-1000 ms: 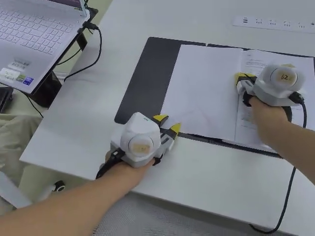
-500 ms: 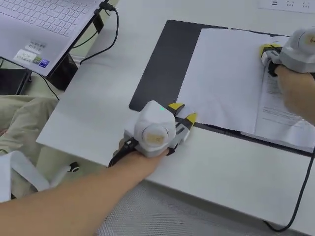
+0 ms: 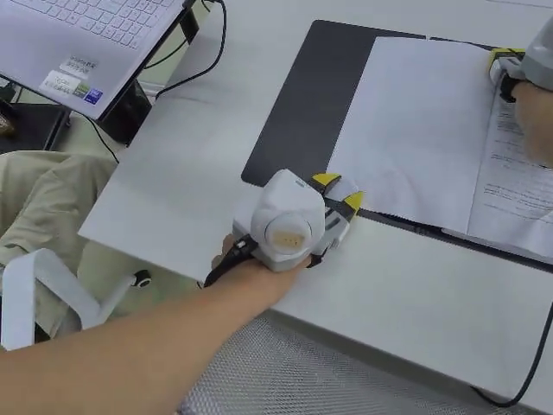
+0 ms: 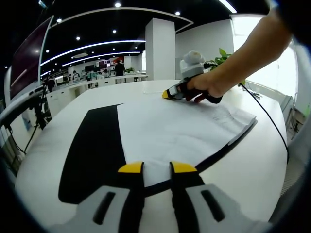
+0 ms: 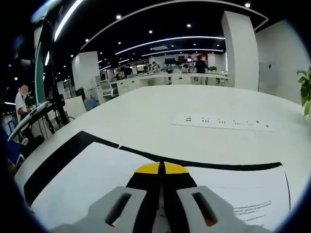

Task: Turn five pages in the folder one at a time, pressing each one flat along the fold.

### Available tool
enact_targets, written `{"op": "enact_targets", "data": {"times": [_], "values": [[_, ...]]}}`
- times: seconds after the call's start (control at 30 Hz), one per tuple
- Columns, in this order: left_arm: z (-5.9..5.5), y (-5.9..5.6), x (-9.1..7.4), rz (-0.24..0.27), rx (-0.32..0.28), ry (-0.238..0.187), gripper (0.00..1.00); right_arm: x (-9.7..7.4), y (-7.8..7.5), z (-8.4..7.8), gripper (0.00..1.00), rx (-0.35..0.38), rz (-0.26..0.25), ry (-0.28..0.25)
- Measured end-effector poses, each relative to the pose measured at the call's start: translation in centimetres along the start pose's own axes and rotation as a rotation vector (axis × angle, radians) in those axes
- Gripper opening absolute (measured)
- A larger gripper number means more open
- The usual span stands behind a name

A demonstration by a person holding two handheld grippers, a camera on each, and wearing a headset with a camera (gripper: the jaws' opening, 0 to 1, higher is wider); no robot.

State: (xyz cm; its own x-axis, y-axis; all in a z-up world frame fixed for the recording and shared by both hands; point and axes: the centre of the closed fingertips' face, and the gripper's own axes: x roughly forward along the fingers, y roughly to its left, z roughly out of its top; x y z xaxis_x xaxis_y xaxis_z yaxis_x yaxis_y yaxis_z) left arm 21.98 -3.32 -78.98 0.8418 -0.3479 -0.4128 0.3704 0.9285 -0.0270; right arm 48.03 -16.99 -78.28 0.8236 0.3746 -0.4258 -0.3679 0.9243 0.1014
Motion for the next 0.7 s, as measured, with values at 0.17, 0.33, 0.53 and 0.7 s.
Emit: {"op": "enact_targets", "data": {"times": [0.17, 0.33, 0.53, 0.7], "values": [[-0.1, 0.0, 0.1, -0.003, 0.004, 0.000, 0.19, -1.2, 0.5, -0.5, 0.00, 0.006, 0.015, 0.000], [-0.1, 0.0, 0.1, -0.002, -0.004, -0.003, 0.19, -2.8, 1.4, -1.4, 0.00, -0.006, 0.055, -0.008], [-0.1, 0.0, 0.1, -0.001, -0.003, -0.003, 0.19, -4.5, 2.6, -2.5, 0.00, 0.003, 0.093, -0.010], [-0.1, 0.0, 0.1, -0.001, -0.002, -0.005, 0.19, -5.9, 3.3, -3.1, 0.00, 0.022, 0.111, -0.011]]}}
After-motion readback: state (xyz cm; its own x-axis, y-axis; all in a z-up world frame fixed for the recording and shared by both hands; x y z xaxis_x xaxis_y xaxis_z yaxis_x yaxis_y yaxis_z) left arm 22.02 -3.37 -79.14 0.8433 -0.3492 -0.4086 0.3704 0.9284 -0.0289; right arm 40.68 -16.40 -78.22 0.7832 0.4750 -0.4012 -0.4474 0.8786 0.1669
